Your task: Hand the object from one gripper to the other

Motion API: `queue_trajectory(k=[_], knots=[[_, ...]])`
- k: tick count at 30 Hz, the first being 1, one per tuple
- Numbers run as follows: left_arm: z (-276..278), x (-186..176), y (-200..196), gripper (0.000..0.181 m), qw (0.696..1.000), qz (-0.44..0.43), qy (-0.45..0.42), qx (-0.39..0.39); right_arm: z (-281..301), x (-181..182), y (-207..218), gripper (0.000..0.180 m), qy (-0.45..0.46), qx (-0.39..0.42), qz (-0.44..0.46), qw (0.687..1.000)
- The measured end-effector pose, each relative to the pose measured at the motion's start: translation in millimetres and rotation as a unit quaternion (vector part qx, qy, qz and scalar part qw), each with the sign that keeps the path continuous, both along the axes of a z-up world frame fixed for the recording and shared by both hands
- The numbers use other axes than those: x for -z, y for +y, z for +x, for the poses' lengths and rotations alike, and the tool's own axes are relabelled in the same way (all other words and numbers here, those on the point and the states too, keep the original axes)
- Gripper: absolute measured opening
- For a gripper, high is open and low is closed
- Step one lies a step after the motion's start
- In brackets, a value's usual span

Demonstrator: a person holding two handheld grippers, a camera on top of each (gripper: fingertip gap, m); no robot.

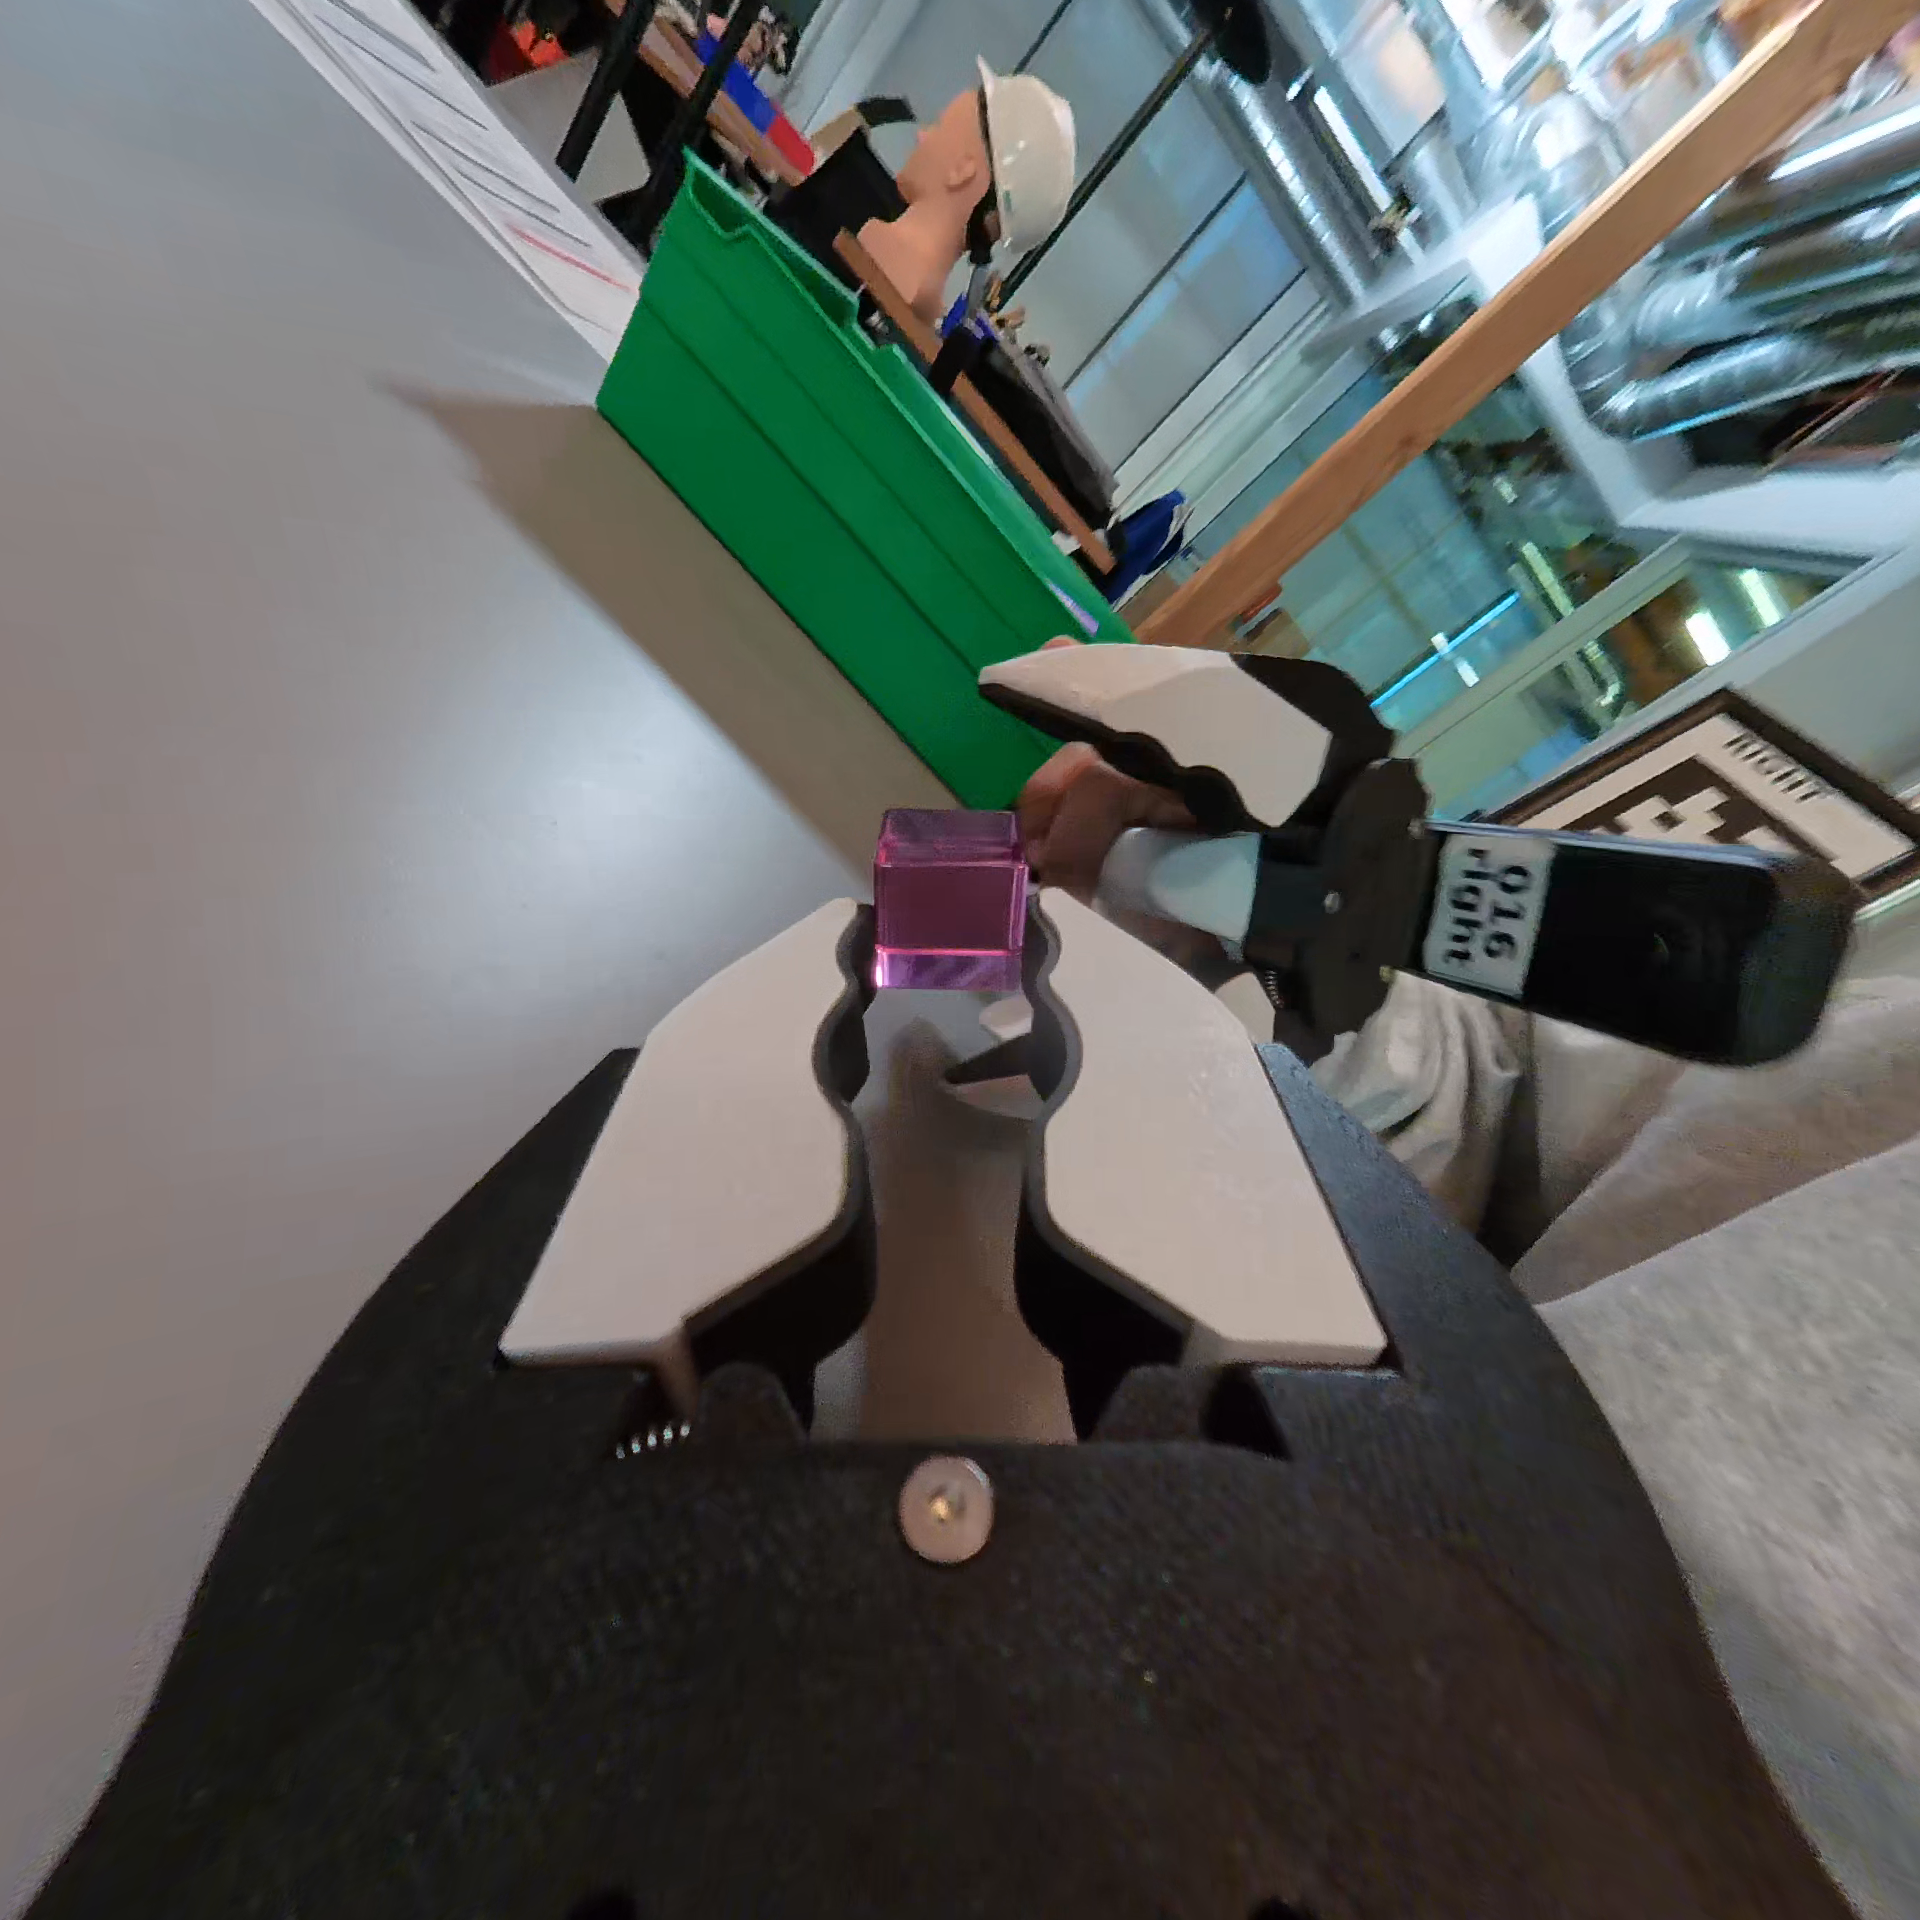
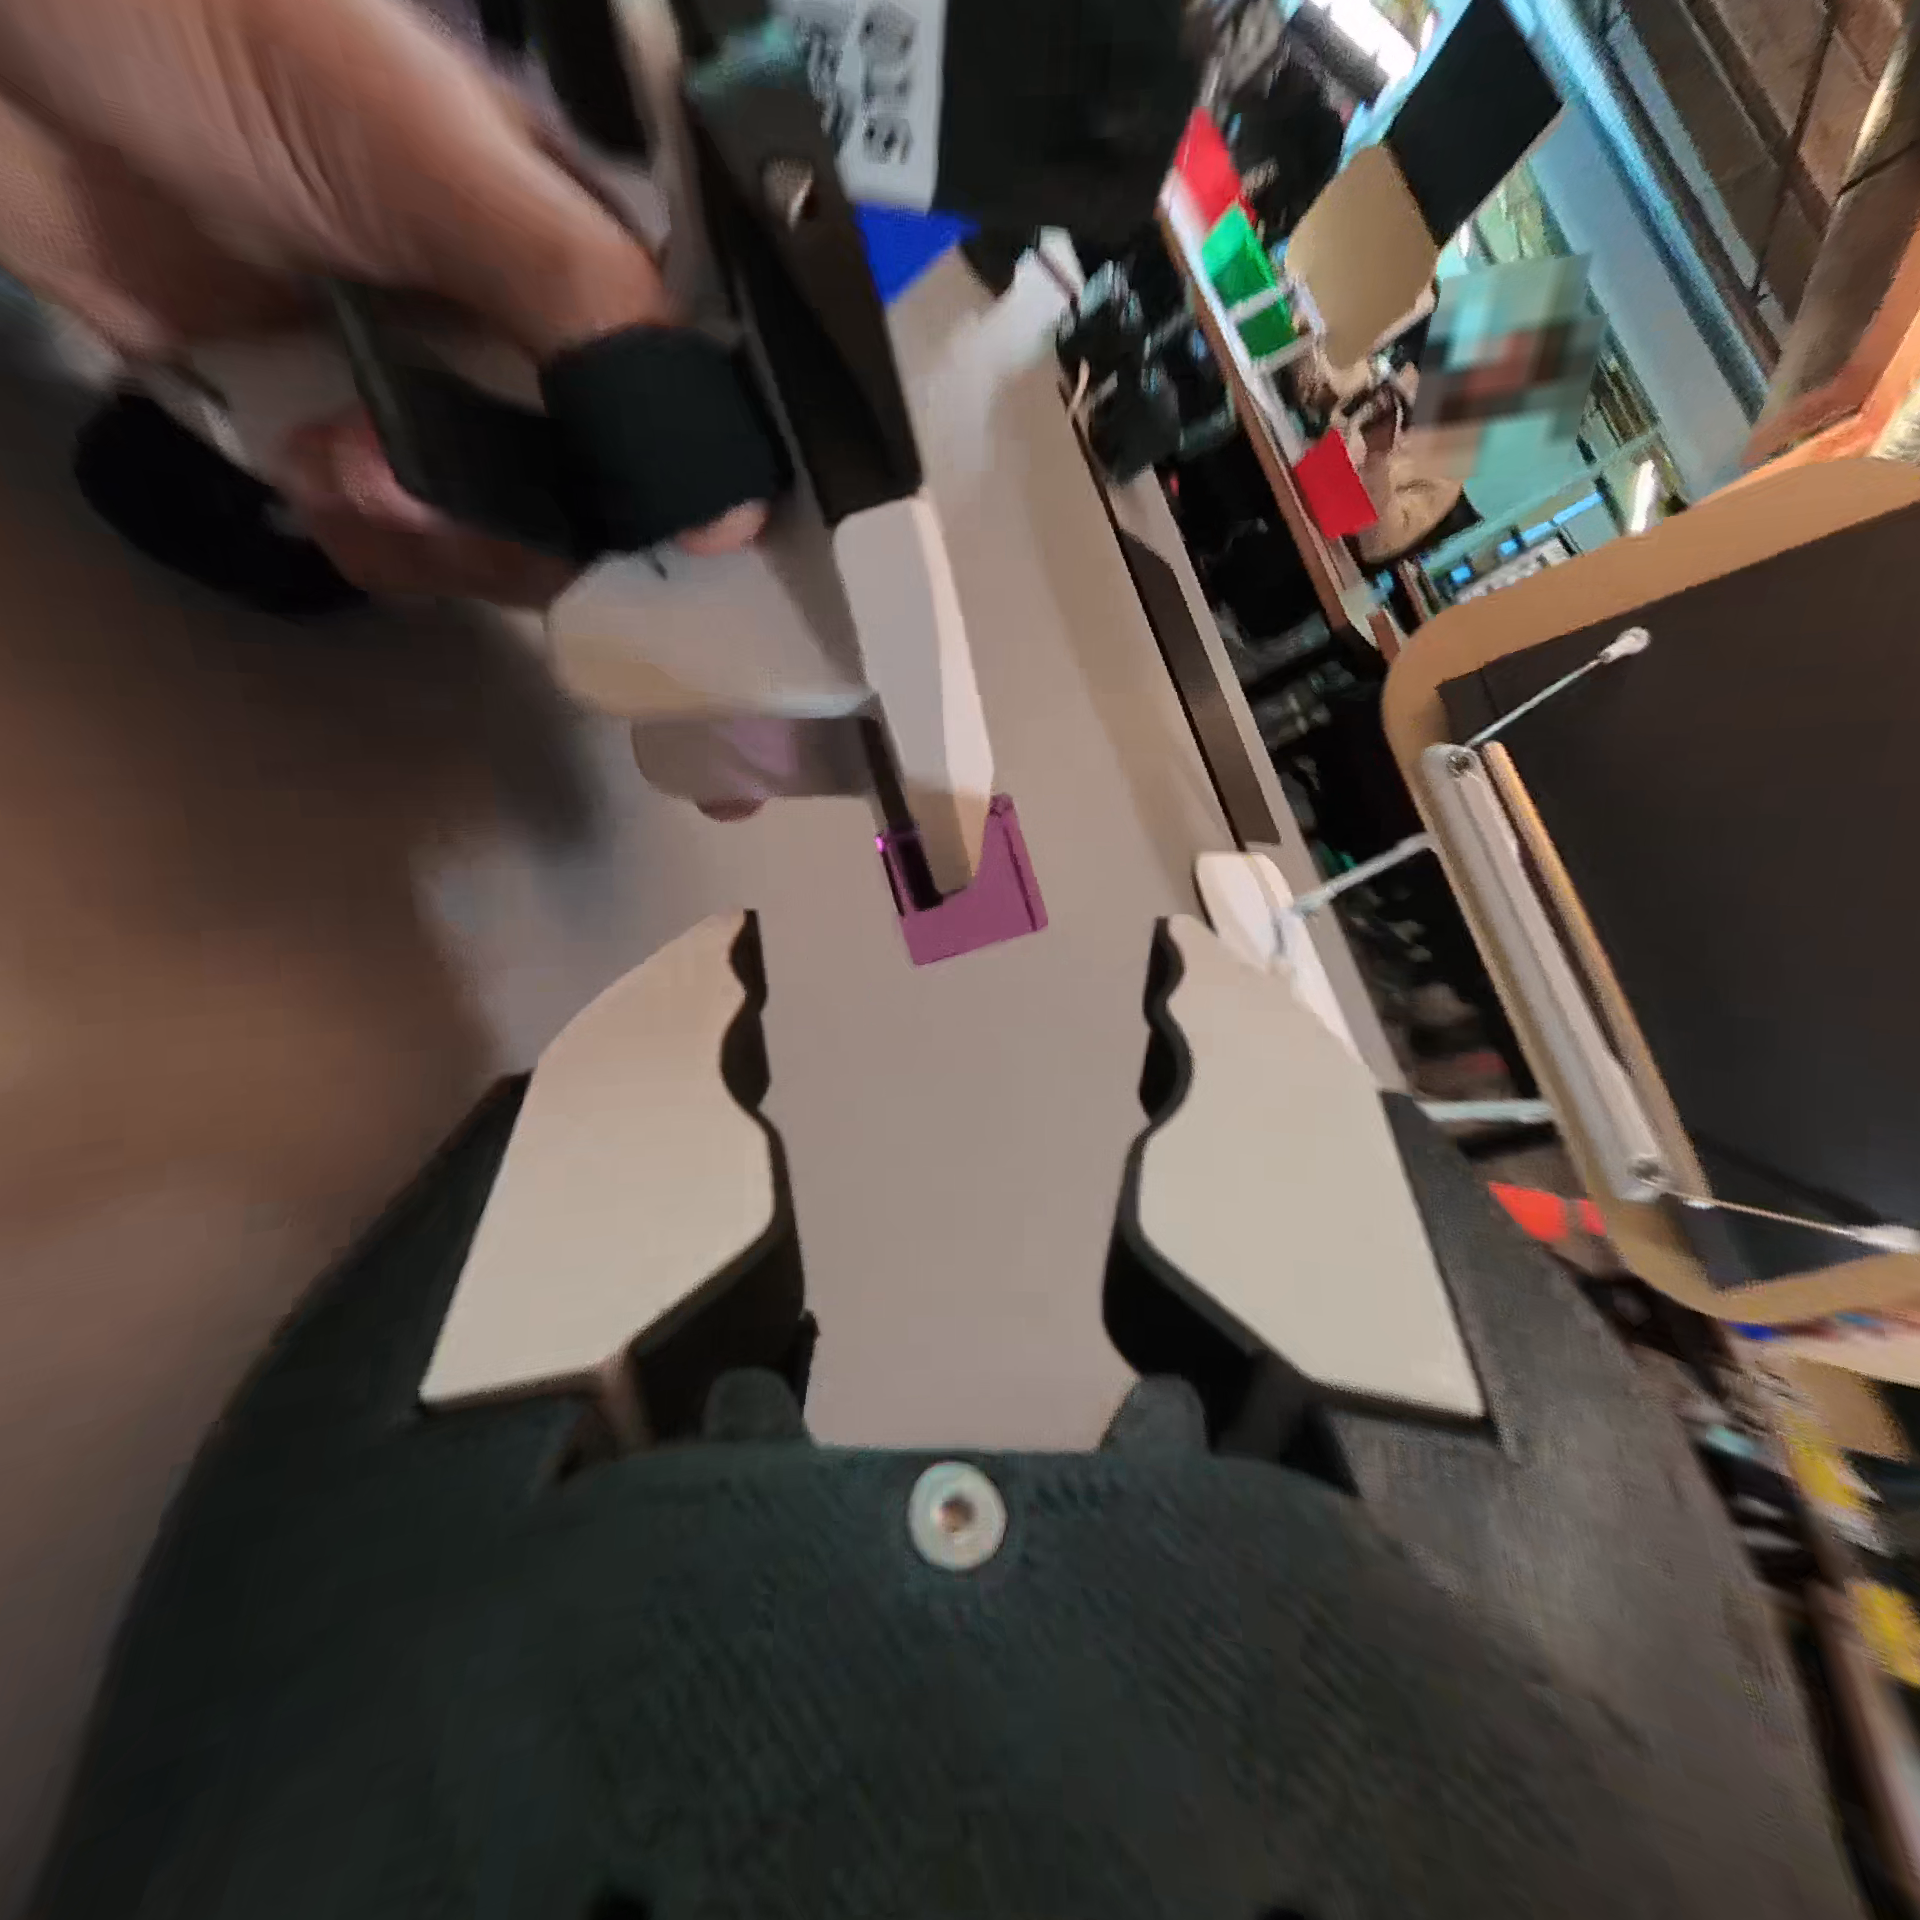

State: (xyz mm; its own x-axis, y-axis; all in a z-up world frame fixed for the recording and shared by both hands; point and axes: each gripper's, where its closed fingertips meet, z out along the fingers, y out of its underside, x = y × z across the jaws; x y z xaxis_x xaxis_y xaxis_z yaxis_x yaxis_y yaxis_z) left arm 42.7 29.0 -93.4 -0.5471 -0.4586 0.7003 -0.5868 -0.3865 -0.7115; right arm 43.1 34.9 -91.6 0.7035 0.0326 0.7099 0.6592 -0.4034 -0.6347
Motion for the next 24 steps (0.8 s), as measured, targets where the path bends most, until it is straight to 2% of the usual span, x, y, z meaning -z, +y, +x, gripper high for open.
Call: queue_trajectory(k=[3,5,7,10,12,13,20,24], knots=[[1,-8,6,0.027,0.999,-0.051,-0.004,0.0,-1,-13,-1,0.076,0.13,-0.036,0.068,0.988],[0,-13,7,0.027,0.997,-0.073,-0.011,0.006,4,-20,-4,0.073,0.241,-0.042,0.101,0.964],[-2,-15,6,0.027,0.997,-0.075,-0.019,0.015,5,-29,-7,0.068,0.363,-0.059,0.132,0.921],[-6,-19,0,0.027,0.997,-0.066,-0.037,0.032,4,-45,-11,0.061,0.535,-0.1,0.173,0.821],[-9,-21,-6,0.027,0.996,-0.058,-0.05,0.045,7,-48,-13,0.056,0.606,-0.111,0.182,0.767],[-11,-22,-8,0.027,0.996,-0.055,-0.056,0.051,7,-46,-14,0.054,0.627,-0.114,0.176,0.751],[-17,-27,-15,0.027,0.993,-0.052,-0.075,0.07,-11,-33,-8,0.035,0.674,-0.128,0.112,0.719],[-18,-27,-16,0.027,0.993,-0.048,-0.077,0.071,-15,-31,-8,0.026,0.68,-0.131,0.1,0.715]])
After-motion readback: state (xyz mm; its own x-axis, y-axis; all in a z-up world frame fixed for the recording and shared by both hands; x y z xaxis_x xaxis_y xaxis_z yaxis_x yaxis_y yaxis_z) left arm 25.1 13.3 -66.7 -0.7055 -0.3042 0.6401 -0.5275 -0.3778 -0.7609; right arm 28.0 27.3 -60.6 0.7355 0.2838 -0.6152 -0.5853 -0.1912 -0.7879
